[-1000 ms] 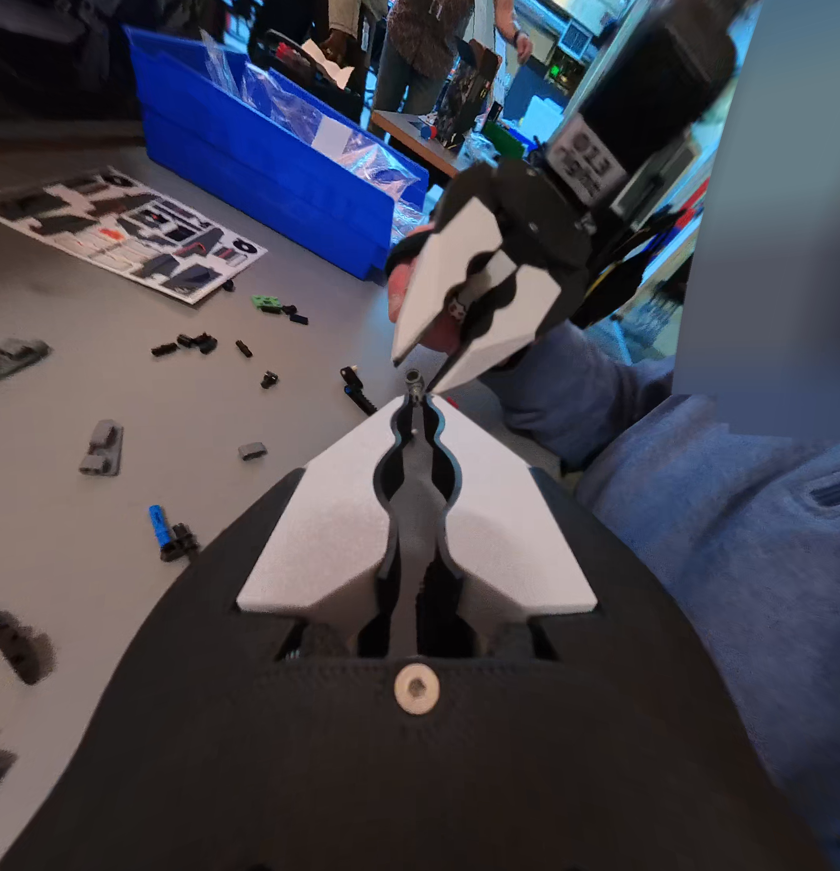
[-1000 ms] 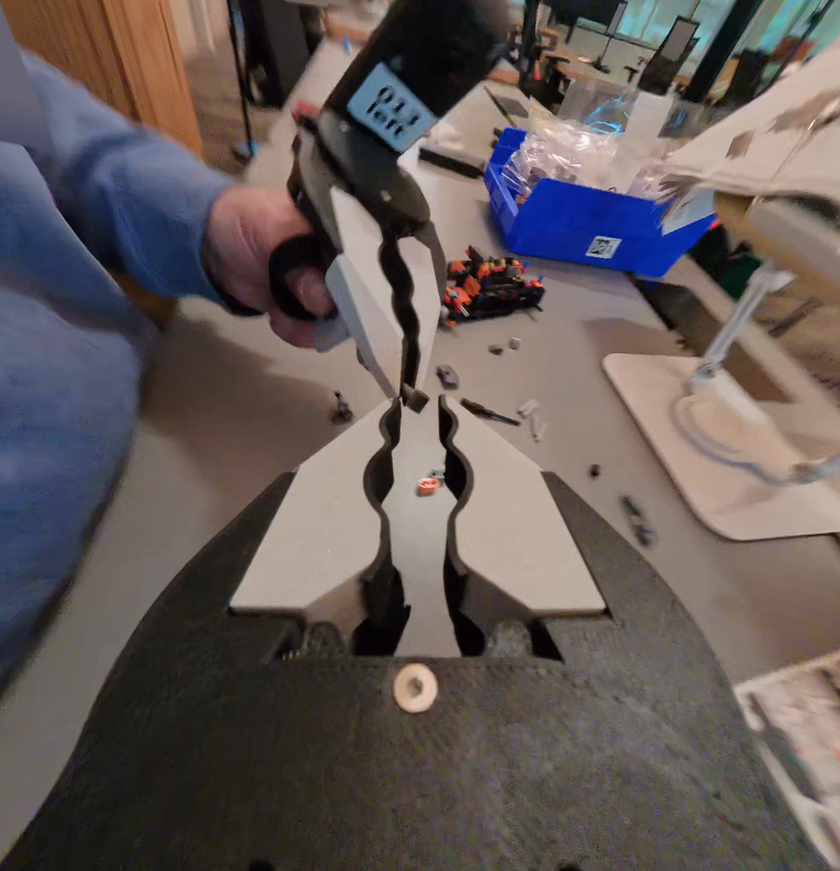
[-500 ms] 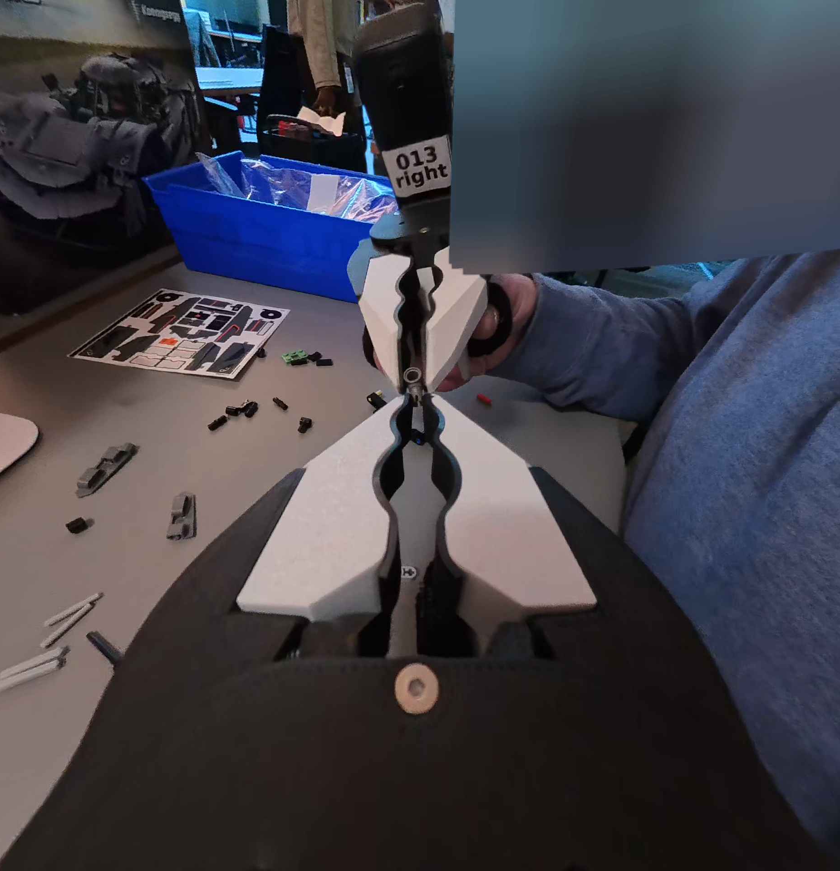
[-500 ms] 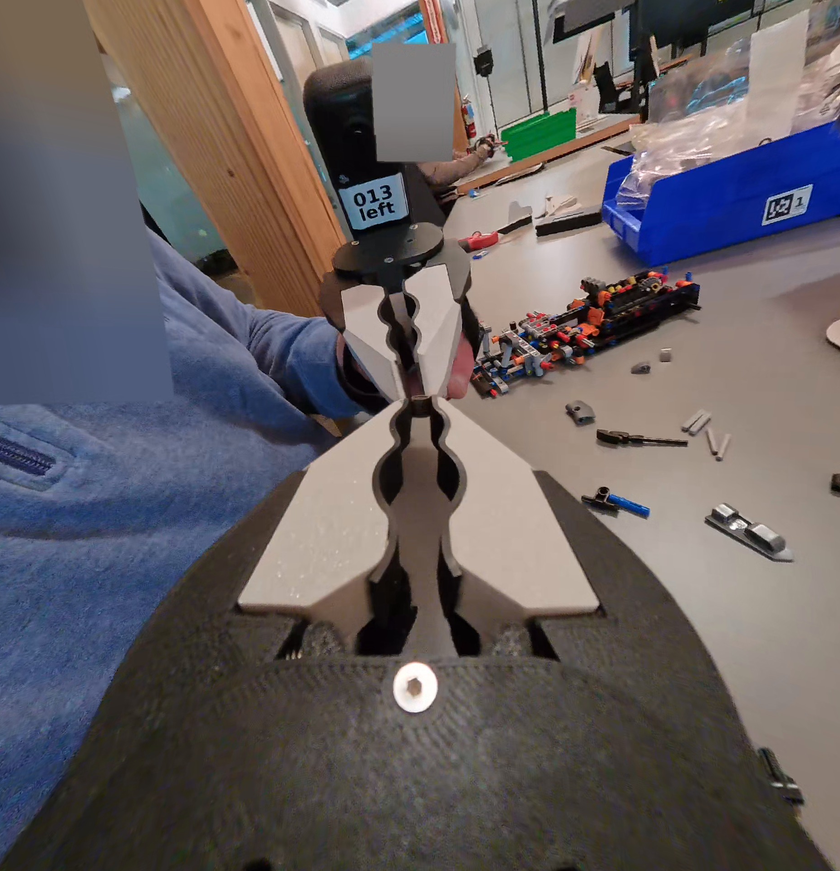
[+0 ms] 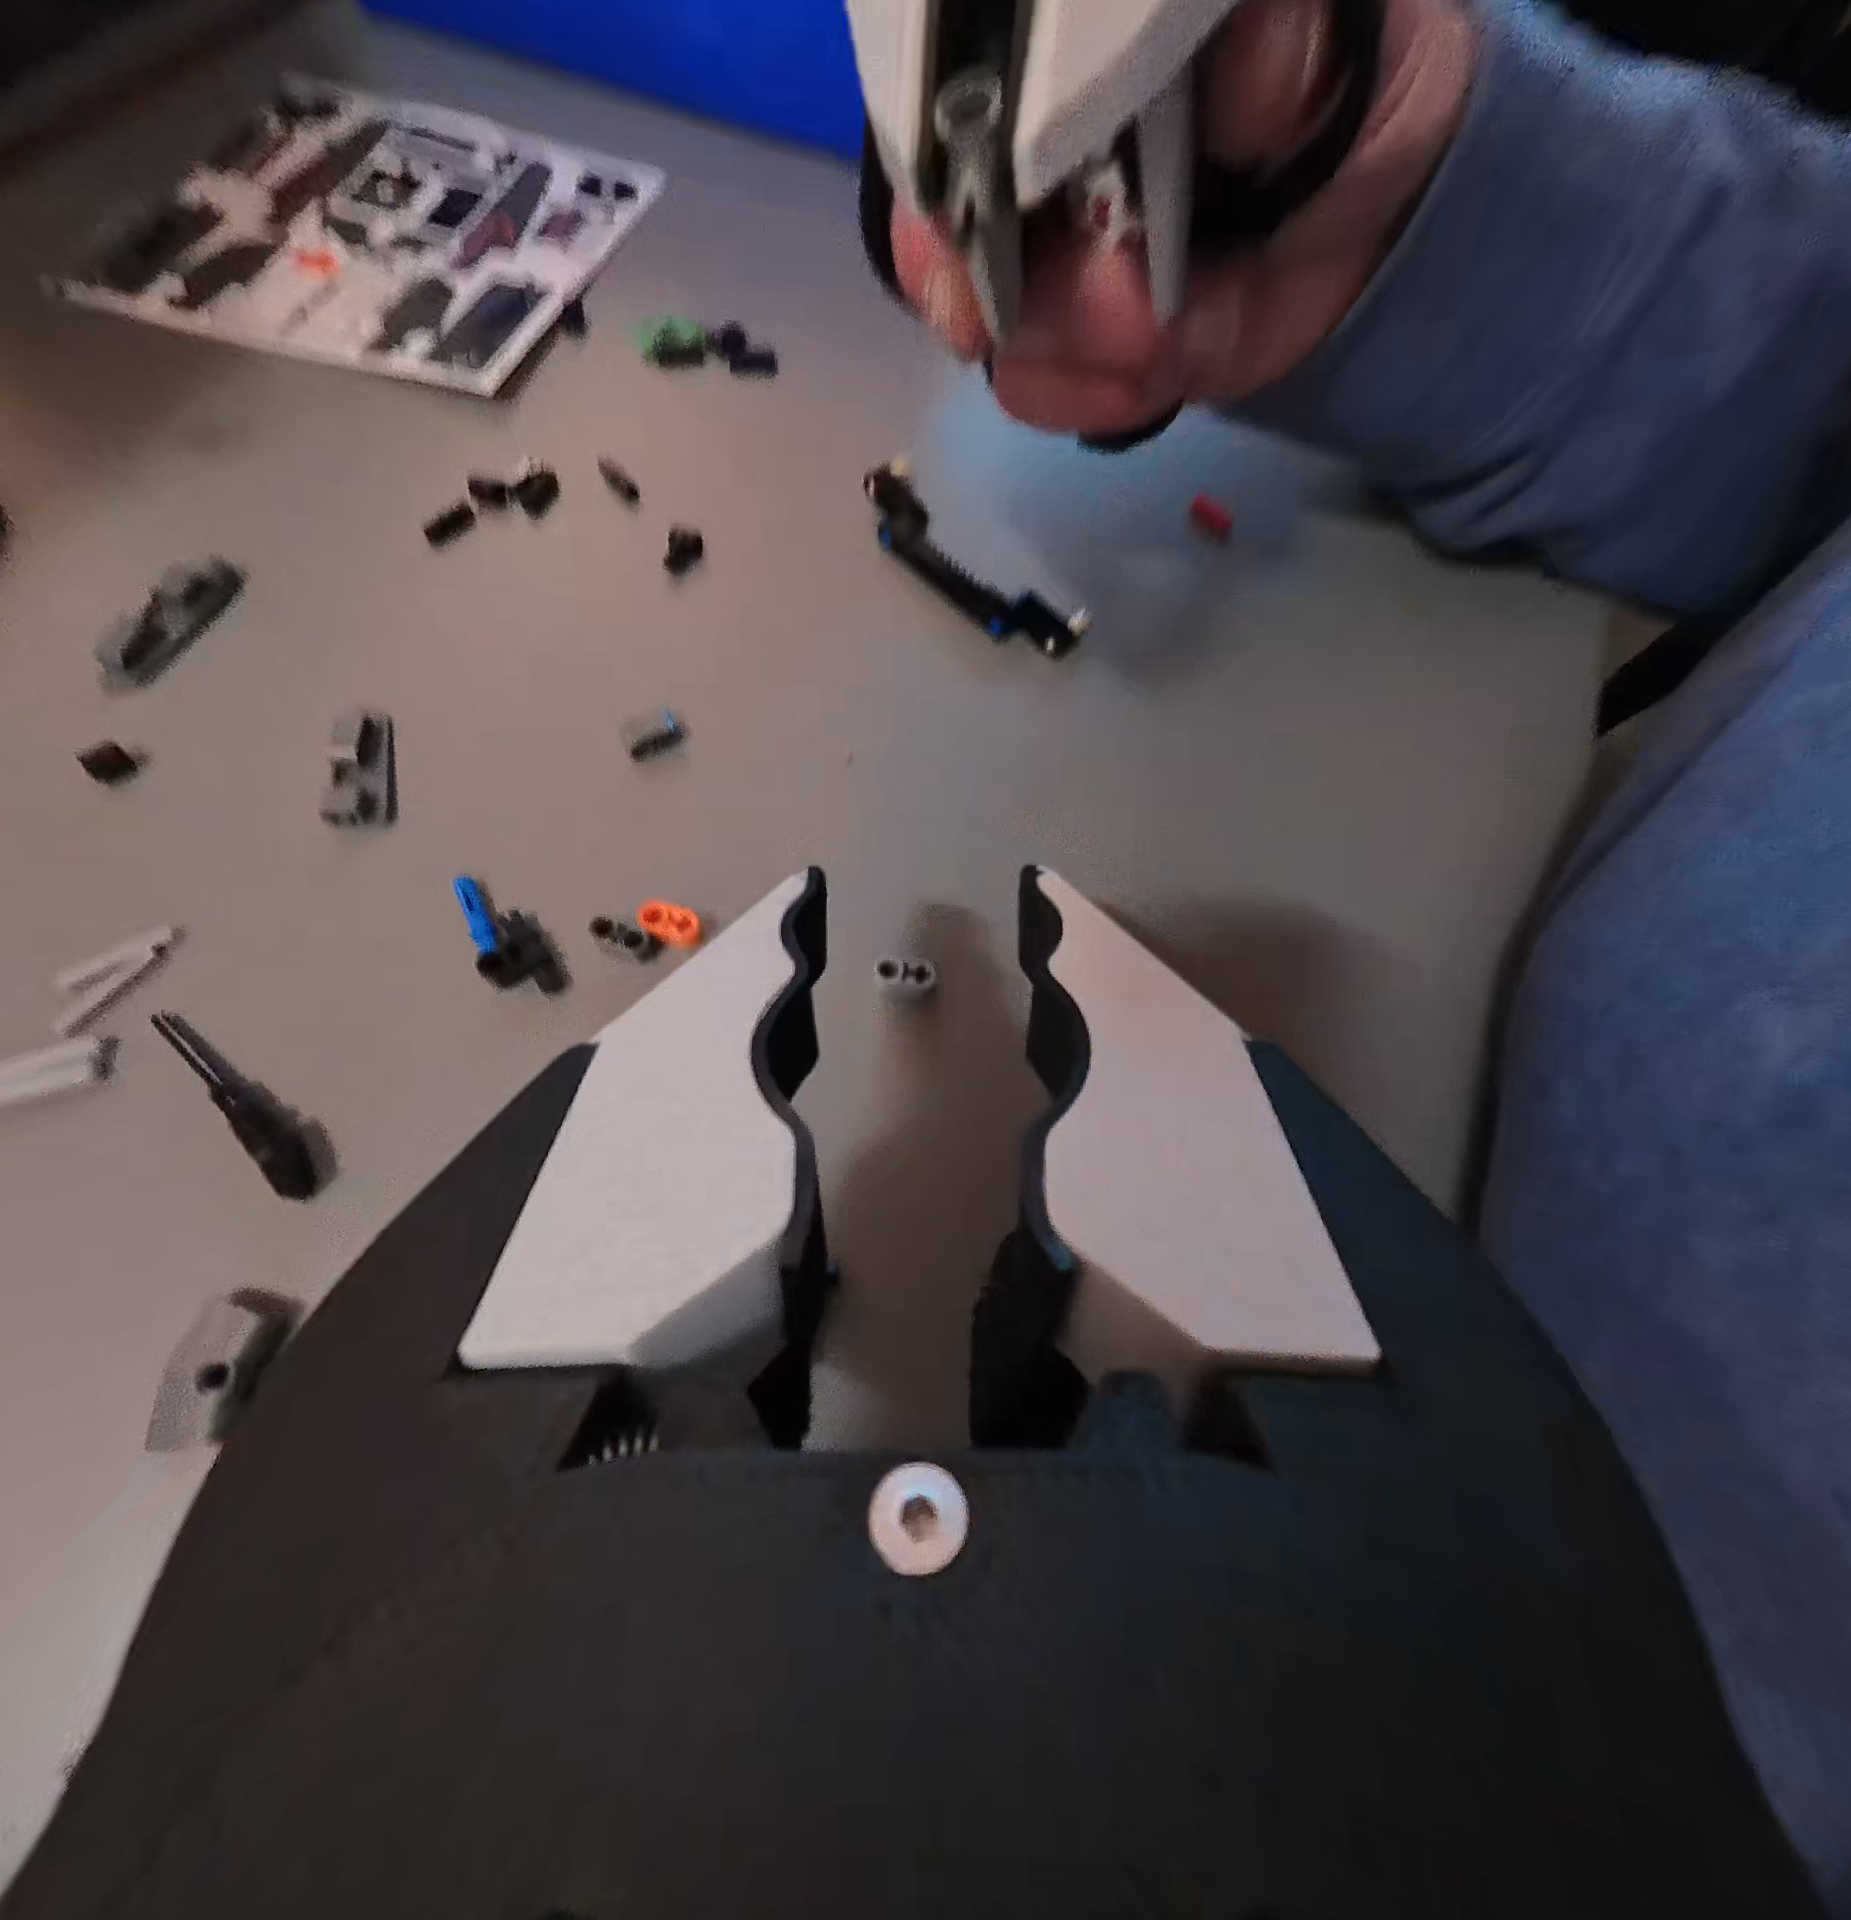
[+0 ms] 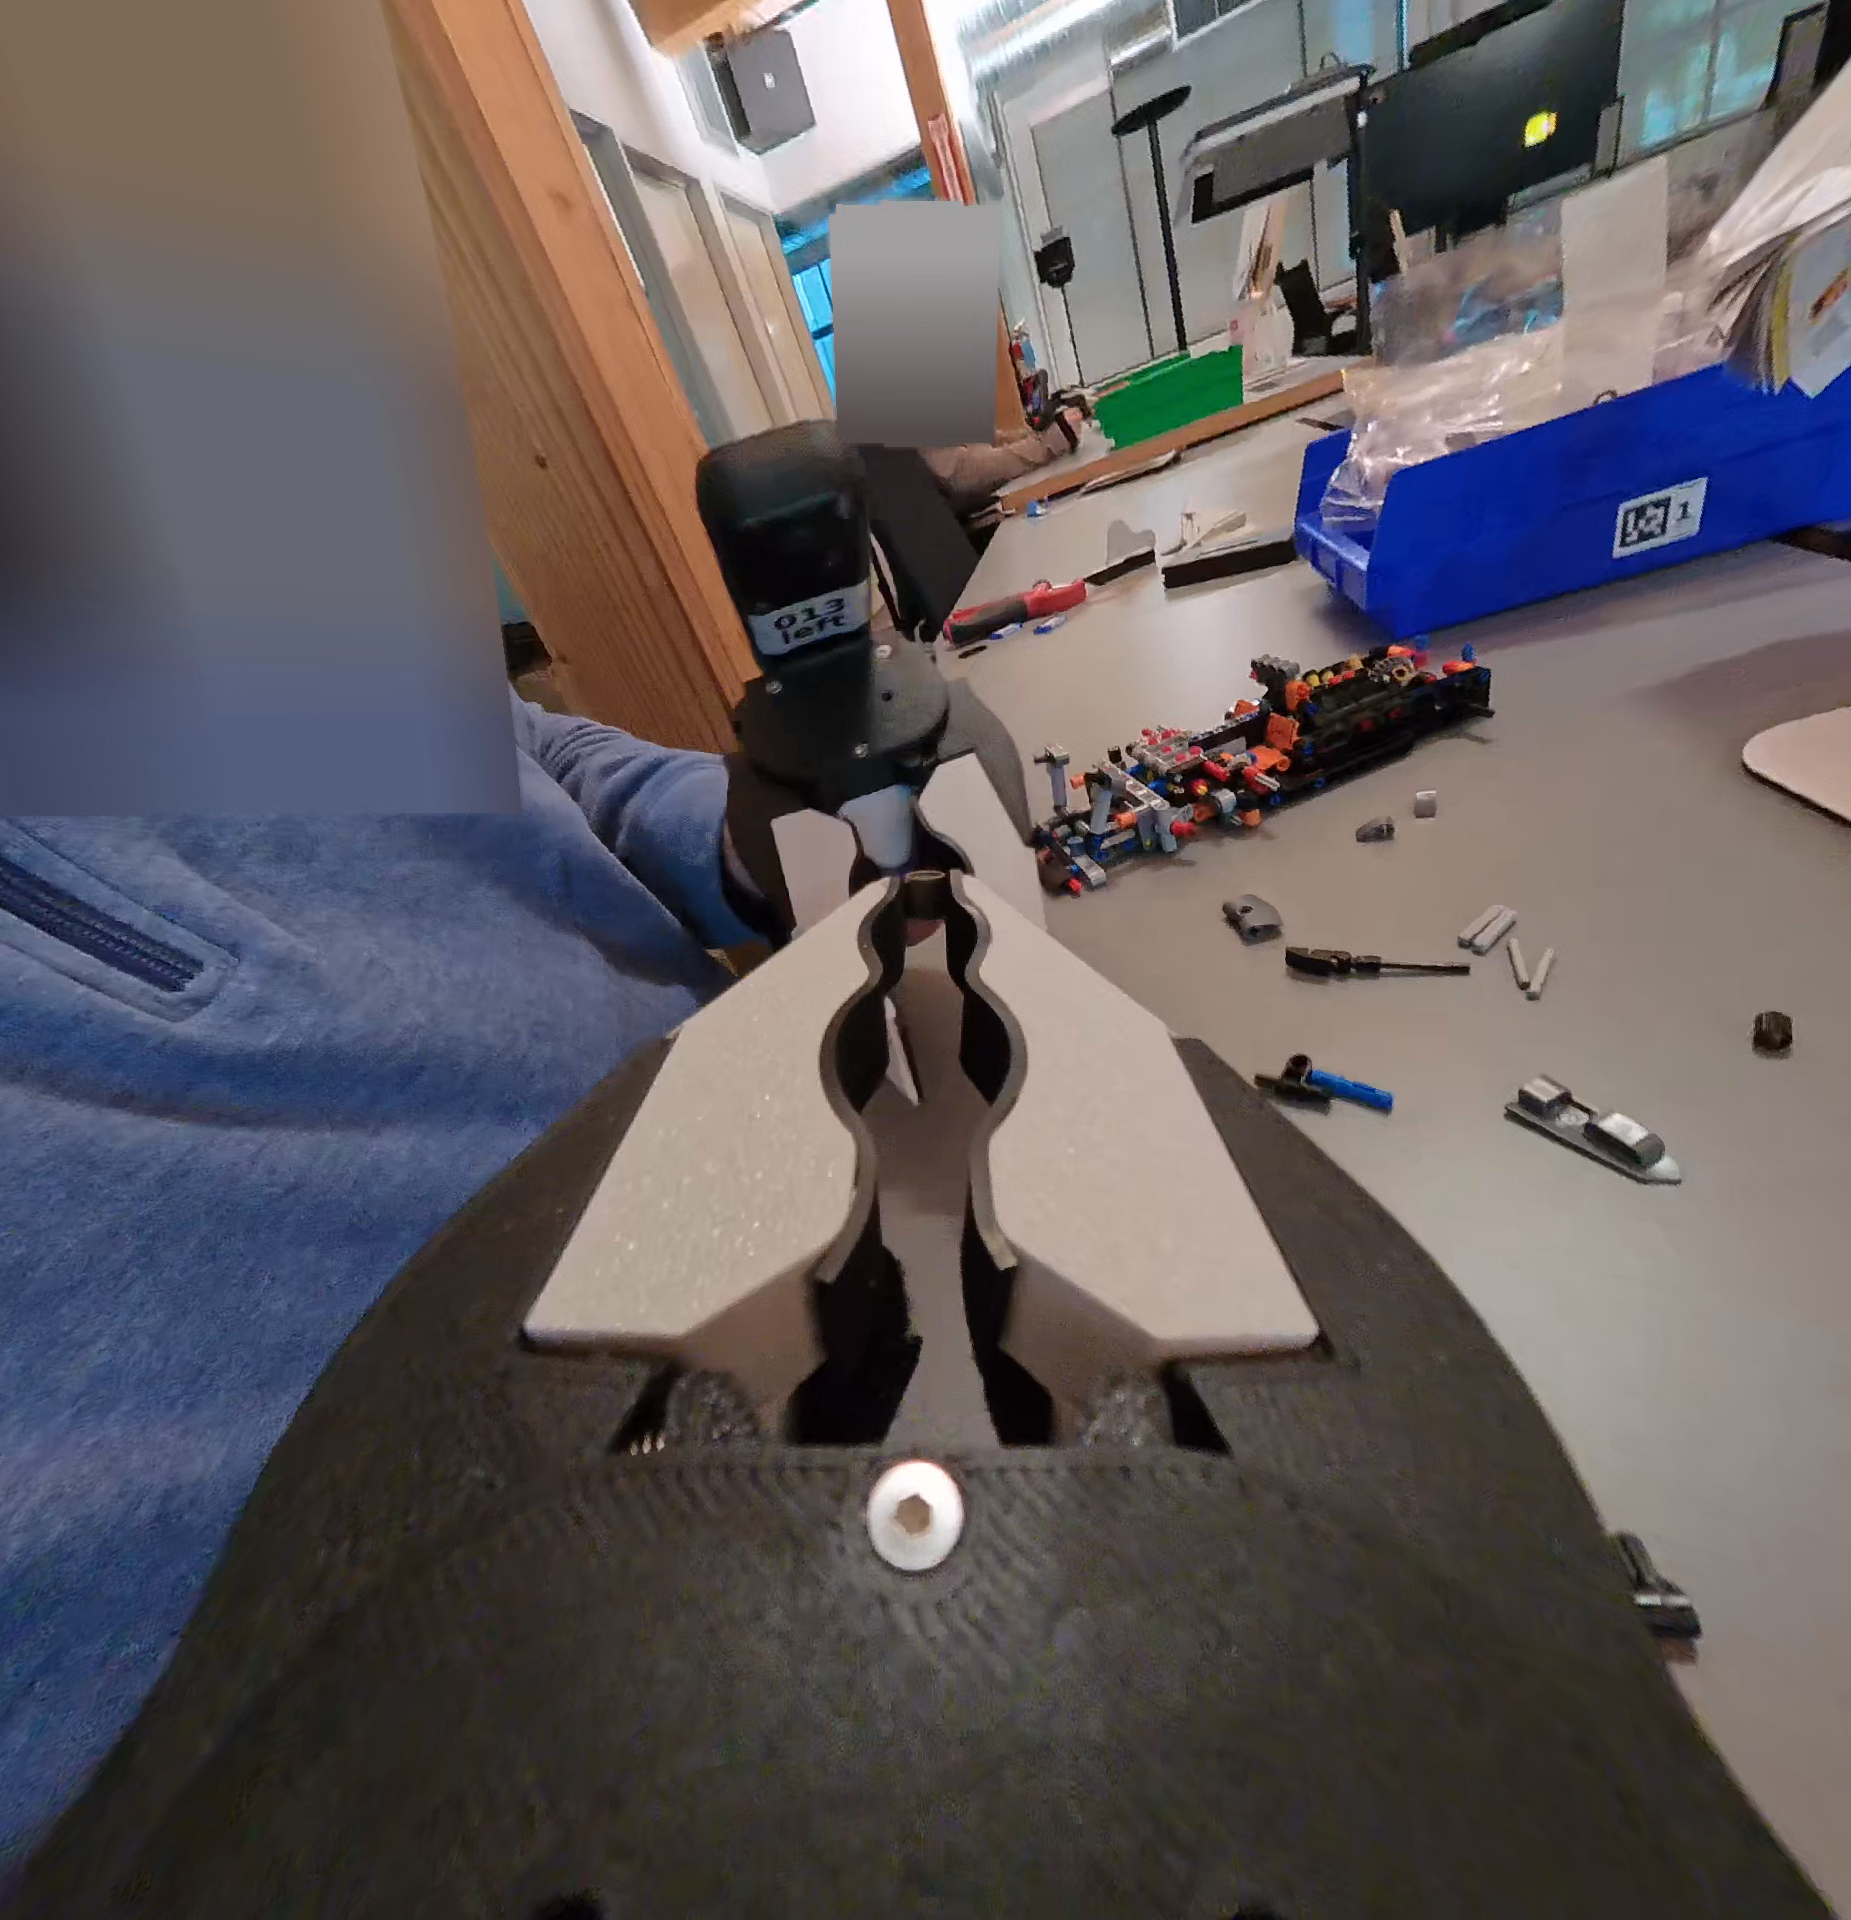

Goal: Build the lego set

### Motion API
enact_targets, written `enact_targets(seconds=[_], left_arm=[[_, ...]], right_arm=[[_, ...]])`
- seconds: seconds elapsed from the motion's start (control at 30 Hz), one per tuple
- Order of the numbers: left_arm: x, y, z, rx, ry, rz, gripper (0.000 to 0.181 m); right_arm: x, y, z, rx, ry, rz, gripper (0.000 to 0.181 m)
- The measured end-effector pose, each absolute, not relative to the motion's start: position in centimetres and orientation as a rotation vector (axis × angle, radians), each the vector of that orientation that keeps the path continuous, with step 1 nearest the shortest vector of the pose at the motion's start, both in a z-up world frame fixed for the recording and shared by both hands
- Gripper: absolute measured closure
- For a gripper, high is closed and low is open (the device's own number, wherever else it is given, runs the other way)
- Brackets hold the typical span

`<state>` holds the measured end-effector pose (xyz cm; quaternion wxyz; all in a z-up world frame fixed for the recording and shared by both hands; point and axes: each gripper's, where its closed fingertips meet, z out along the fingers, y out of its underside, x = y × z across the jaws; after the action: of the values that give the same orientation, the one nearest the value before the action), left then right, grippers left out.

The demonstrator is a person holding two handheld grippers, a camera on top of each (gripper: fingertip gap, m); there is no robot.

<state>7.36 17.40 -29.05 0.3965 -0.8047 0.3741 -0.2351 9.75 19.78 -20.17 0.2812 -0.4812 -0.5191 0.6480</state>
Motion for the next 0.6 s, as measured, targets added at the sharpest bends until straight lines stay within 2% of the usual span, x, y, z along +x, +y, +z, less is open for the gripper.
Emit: enact_targets(seconds=[0.3,0.6], left_arm=[[7.3,16.7,-34.2,-2.241,0.93,-0.332,0.153],[7.9,17.6,-34.5,-2.241,0.942,-0.269,0.169]], right_arm=[[8.5,18.9,-27.6,-1.459,-1.72,1.213,0.177],[8.2,18.8,-28.9,-1.468,-1.777,1.118,0.177]])
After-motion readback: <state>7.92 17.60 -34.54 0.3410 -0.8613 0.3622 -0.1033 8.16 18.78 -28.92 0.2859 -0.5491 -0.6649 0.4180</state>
